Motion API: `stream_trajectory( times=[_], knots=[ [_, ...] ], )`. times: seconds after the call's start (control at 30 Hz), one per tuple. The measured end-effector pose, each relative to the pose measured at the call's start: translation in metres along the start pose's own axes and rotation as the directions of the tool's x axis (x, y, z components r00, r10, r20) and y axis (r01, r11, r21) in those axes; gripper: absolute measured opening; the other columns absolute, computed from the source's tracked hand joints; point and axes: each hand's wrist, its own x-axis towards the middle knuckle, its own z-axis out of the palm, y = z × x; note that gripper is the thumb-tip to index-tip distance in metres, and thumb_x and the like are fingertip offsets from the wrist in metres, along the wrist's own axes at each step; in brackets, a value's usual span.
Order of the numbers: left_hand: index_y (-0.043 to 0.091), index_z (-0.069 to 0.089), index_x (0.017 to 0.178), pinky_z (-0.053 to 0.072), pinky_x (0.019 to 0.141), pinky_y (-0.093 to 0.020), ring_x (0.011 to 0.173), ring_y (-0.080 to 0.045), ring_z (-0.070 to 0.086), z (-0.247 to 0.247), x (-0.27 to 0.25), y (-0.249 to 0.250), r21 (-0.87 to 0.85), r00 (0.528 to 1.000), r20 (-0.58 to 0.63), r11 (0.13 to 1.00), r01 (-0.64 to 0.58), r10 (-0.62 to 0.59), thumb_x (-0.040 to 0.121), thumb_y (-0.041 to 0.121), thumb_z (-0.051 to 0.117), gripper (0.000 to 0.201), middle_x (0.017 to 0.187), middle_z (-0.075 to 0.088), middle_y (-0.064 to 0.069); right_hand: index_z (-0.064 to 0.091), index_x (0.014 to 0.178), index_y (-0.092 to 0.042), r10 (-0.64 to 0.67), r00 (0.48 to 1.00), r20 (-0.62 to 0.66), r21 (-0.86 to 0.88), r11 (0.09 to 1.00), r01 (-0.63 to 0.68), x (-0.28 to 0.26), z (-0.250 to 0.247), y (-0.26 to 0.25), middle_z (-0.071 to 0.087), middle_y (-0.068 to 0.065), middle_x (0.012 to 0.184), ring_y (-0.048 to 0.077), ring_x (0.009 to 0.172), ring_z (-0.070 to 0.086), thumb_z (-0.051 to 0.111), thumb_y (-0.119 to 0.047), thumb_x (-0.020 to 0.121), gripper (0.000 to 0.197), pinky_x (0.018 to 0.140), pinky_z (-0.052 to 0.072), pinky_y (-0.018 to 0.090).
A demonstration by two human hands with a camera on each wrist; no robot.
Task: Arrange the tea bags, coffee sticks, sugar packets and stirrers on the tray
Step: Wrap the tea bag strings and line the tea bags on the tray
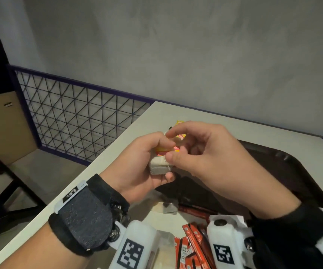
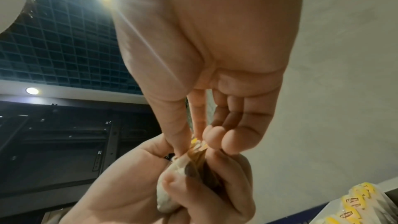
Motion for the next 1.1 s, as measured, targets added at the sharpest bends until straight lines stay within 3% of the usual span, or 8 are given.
stream_trajectory(
  times=[0.1,0.27,0.5,0.67,0.83,0.97,1.03,1.1],
  knots=[
    [0.011,0.062,0.089,0.036,0.05,-0.025,0.057,-0.012,0.054,0.0,-0.001,0.0,-0.014,1.0,-0.015,1.0,-0.009,0.009,0.071,0.016,0.056,0.02,0.083,0.061,-0.005,0.071,0.11,-0.037,-0.014,1.0,-0.022,-0.059,0.998,0.013,0.0,0.002,0.0,0.064,0.0,0.075,0.009,0.063,0.058,0.079,-0.032,0.085,0.027,0.068,0.056,0.036],
    [0.013,0.062,0.087,0.031,0.05,-0.025,0.058,-0.014,0.049,0.001,0.0,-0.001,-0.018,1.0,-0.023,1.0,-0.017,0.017,0.076,0.026,0.059,0.018,0.083,0.053,-0.005,0.072,0.11,-0.038,-0.035,0.999,-0.007,-0.097,0.995,0.034,-0.001,0.004,0.0,0.063,-0.003,0.076,0.008,0.066,0.057,0.077,-0.033,0.088,0.024,0.069,0.056,0.04],
    [0.017,0.072,0.076,0.032,0.052,-0.025,0.063,-0.014,0.054,0.002,0.001,-0.001,-0.009,0.998,-0.057,0.999,-0.034,0.033,0.076,0.055,0.068,0.038,0.091,0.059,-0.005,0.075,0.094,-0.03,-0.05,0.999,-0.006,0.031,0.998,0.051,0.001,0.005,0.001,0.068,0.002,0.078,0.028,0.074,0.065,0.074,-0.026,0.093,0.005,0.07,0.057,0.052],
    [0.015,0.067,0.089,0.038,0.054,-0.026,0.065,-0.015,0.055,0.0,0.0,0.0,-0.049,0.998,-0.065,0.999,-0.005,0.002,0.084,0.036,0.062,0.023,0.103,0.051,-0.009,0.075,0.091,-0.026,-0.079,0.997,-0.008,0.095,0.992,0.08,0.002,0.002,0.003,0.07,0.005,0.08,0.031,0.073,0.066,0.074,-0.019,0.093,0.008,0.07,0.057,0.055],
    [0.008,0.064,0.093,0.044,0.053,-0.023,0.064,-0.015,0.056,-0.004,0.003,0.001,-0.108,0.995,-0.088,0.994,0.026,-0.036,0.071,0.017,0.058,0.024,0.082,0.059,-0.007,0.074,0.09,-0.014,-0.057,0.997,0.052,0.19,0.981,0.046,0.001,-0.006,-0.001,0.073,0.014,0.086,0.027,0.071,0.065,0.073,-0.011,0.093,0.004,0.062,0.055,0.04],
    [0.007,0.062,0.095,0.05,0.057,-0.026,0.064,-0.015,0.059,-0.007,0.006,0.0,-0.124,0.993,-0.117,0.992,-0.011,-0.003,0.077,0.006,0.052,0.021,0.075,0.065,-0.007,0.072,0.089,-0.01,-0.033,0.997,0.065,0.238,0.971,0.016,-0.001,-0.019,-0.007,0.074,0.012,0.086,0.023,0.072,0.061,0.072,-0.008,0.091,0.003,0.063,0.05,0.035],
    [0.006,0.063,0.099,0.052,0.064,-0.029,0.067,-0.018,0.064,-0.007,0.005,0.001,-0.123,0.993,-0.118,0.992,-0.028,0.013,0.07,0.006,0.054,0.03,0.083,0.07,-0.01,0.071,0.087,-0.008,0.021,0.999,0.042,0.25,0.968,-0.031,0.0,-0.025,-0.008,0.072,0.019,0.084,0.018,0.07,0.058,0.072,-0.006,0.09,0.003,0.06,0.048,0.031],
    [0.005,0.063,0.112,0.053,0.07,-0.033,0.079,-0.022,0.066,-0.006,0.004,0.001,-0.111,0.994,-0.113,0.994,-0.023,0.01,0.076,0.007,0.055,0.037,0.1,0.073,-0.015,0.071,0.084,-0.007,0.083,0.997,0.003,0.239,0.968,-0.081,0.001,-0.029,-0.005,0.07,0.024,0.081,0.019,0.067,0.057,0.072,-0.004,0.089,0.005,0.057,0.046,0.031]
  ],
)
